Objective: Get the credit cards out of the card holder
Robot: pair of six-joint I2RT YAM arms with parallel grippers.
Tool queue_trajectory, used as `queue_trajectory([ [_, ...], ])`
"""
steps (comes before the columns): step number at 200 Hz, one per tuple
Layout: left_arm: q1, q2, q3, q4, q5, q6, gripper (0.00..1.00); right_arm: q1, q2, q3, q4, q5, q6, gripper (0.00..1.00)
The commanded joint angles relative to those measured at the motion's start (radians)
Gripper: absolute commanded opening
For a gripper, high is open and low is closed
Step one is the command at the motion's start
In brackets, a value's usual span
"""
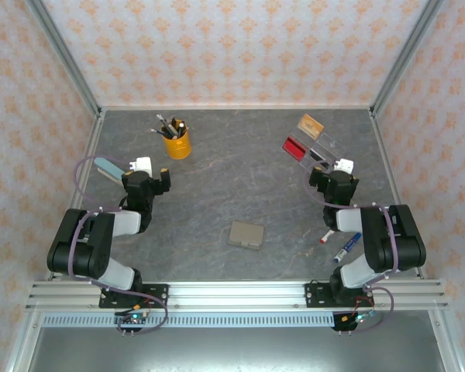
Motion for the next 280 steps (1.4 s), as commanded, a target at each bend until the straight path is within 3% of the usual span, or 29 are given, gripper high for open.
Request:
queue_trajectory([
  [1, 0.002, 0.005, 0.020, -0.002, -0.025, 0.011, 1.00, -0.003, -0.001, 0.019, -0.005, -0.009, -0.009, 1.00],
  [164, 0.002, 0.004, 0.018, 0.002, -0.021, 0.012, 1.00, -0.003, -0.005, 0.012, 0.003, -0.008, -0.010, 1.00],
  [197, 0.002, -0.087, 0.014, -0.063, -0.065, -0.011, 1.00, -0.003, -0.082, -0.008, -0.020, 0.011, -0.004, 1.00],
  [232, 0.002, -0.254, 0.099, -0.377, -0.095, -0.088, 1.00, 0.007, -0.255, 0.051, -0.295, 0.027, 0.045, 1.00],
  [280, 0.000, -0.445, 0.241, -0.787, -0.056, -0.351, 1.00, 0.019, -0.475, 0.219, -0.811, 0.023, 0.388, 1.00],
])
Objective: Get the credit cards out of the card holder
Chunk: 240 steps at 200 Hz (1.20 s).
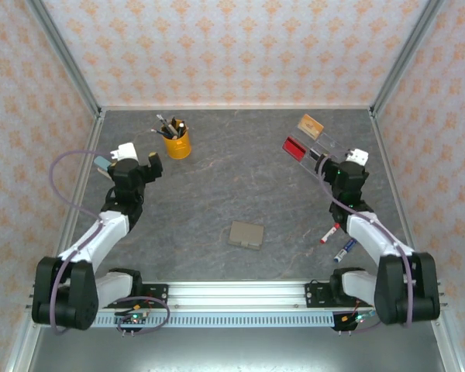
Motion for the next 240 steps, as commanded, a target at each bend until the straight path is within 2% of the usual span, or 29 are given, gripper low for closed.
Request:
queue_trajectory([
  [1, 0.000, -0.078, 0.070, -0.298, 0.002, -0.179, 1.00, 0.008, -0.086, 0.091, -0.356, 0.013, 0.226, 1.00],
  [22, -0.001, -0.122, 0.137, -0.483, 0.062, -0.264, 1.00, 0.009, -0.126, 0.151, -0.535, -0.079, 0.326, 1.00],
  [46, -0.001, -0.116, 0.208, -0.649, 0.121, -0.303, 1.00, 0.026, -0.127, 0.223, -0.691, -0.231, 0.345, 1.00],
  [60, -0.001, -0.105, 0.238, -0.707, 0.165, -0.315, 1.00, 0.064, -0.128, 0.238, -0.738, -0.288, 0.330, 1.00],
  [76, -0.001, -0.085, 0.264, -0.744, 0.229, -0.308, 1.00, 0.140, -0.124, 0.257, -0.797, -0.298, 0.304, 1.00],
  [113, -0.001, -0.058, 0.286, -0.782, 0.249, -0.286, 1.00, 0.382, -0.050, 0.322, -0.933, -0.208, 0.256, 1.00],
  [149, -0.001, -0.050, 0.283, -0.799, 0.201, -0.283, 1.00, 0.634, 0.155, 0.458, -1.071, -0.053, 0.206, 1.00],
  [175, -0.001, -0.056, 0.281, -0.816, 0.146, -0.284, 1.00, 0.793, 0.318, 0.560, -1.134, 0.027, 0.109, 1.00],
  [204, 0.000, -0.068, 0.276, -0.823, 0.125, -0.284, 1.00, 0.928, 0.477, 0.662, -1.198, 0.070, 0.008, 0.99],
  [240, 0.000, -0.080, 0.271, -0.823, 0.118, -0.284, 1.00, 1.032, 0.616, 0.746, -1.249, 0.049, -0.089, 0.95],
])
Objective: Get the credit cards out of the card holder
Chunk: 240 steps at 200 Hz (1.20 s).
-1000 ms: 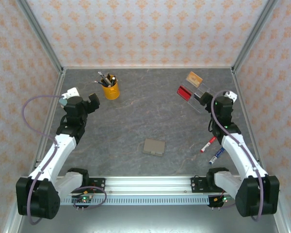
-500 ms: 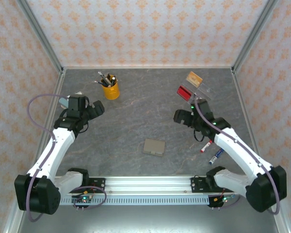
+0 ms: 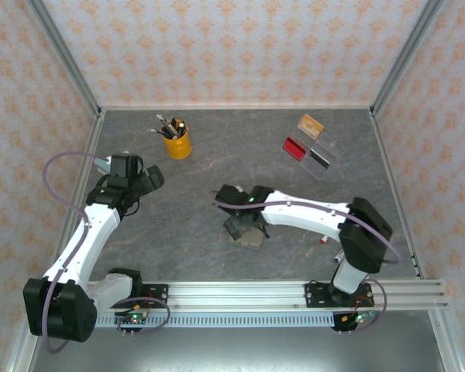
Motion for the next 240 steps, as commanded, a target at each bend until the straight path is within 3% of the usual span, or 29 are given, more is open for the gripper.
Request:
queue_trajectory([
  [1, 0.000, -0.024, 0.016, -0.031, -0.042, -0.007, 1.00, 0.045, 0.057, 0.055, -0.103, 0.036, -0.101, 0.94],
  [58, 0.000, -0.013, 0.020, -0.034, -0.043, -0.008, 1.00, 0.095, 0.218, 0.134, -0.158, 0.049, -0.170, 0.79],
  [138, 0.000, -0.012, 0.022, -0.037, -0.041, -0.009, 1.00, 0.096, 0.278, 0.143, -0.170, 0.062, -0.203, 0.79],
  [173, 0.000, -0.013, 0.021, -0.037, -0.035, -0.010, 1.00, 0.096, 0.247, 0.157, -0.187, 0.079, -0.185, 0.79],
  [210, 0.000, -0.013, 0.021, -0.038, -0.032, -0.010, 1.00, 0.095, 0.169, 0.127, -0.195, 0.010, -0.229, 0.80],
  [240, 0.000, -0.012, 0.019, -0.037, -0.037, -0.013, 1.00, 0.095, 0.193, 0.100, -0.209, 0.020, -0.253, 0.80],
])
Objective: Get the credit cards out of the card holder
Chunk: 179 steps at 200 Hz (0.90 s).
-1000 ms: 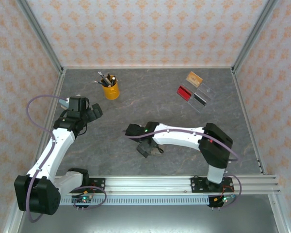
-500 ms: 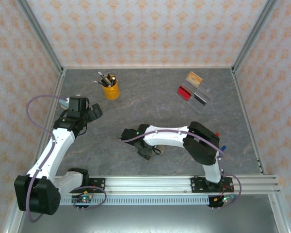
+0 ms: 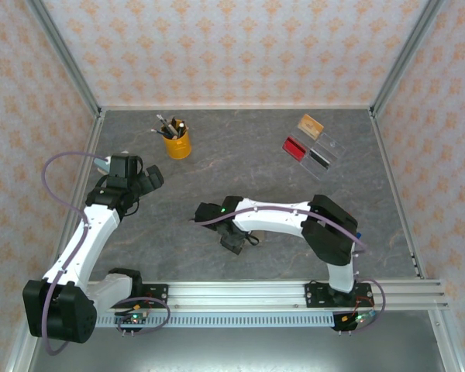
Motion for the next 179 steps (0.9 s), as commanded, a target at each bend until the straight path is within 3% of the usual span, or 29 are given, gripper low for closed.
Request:
queue_trajectory([
  [1, 0.000, -0.005, 0.019, -0.036, -0.029, -0.013, 1.00, 0.003, -0.006, -0.026, -0.053, 0.009, -0.037, 0.80],
  [81, 0.000, 0.004, 0.021, -0.036, -0.020, -0.016, 1.00, 0.002, 0.057, -0.039, 0.005, 0.030, -0.055, 0.78],
  [179, 0.000, 0.007, 0.012, -0.019, 0.001, -0.019, 1.00, -0.043, 0.071, -0.057, 0.080, -0.041, -0.031, 0.64],
])
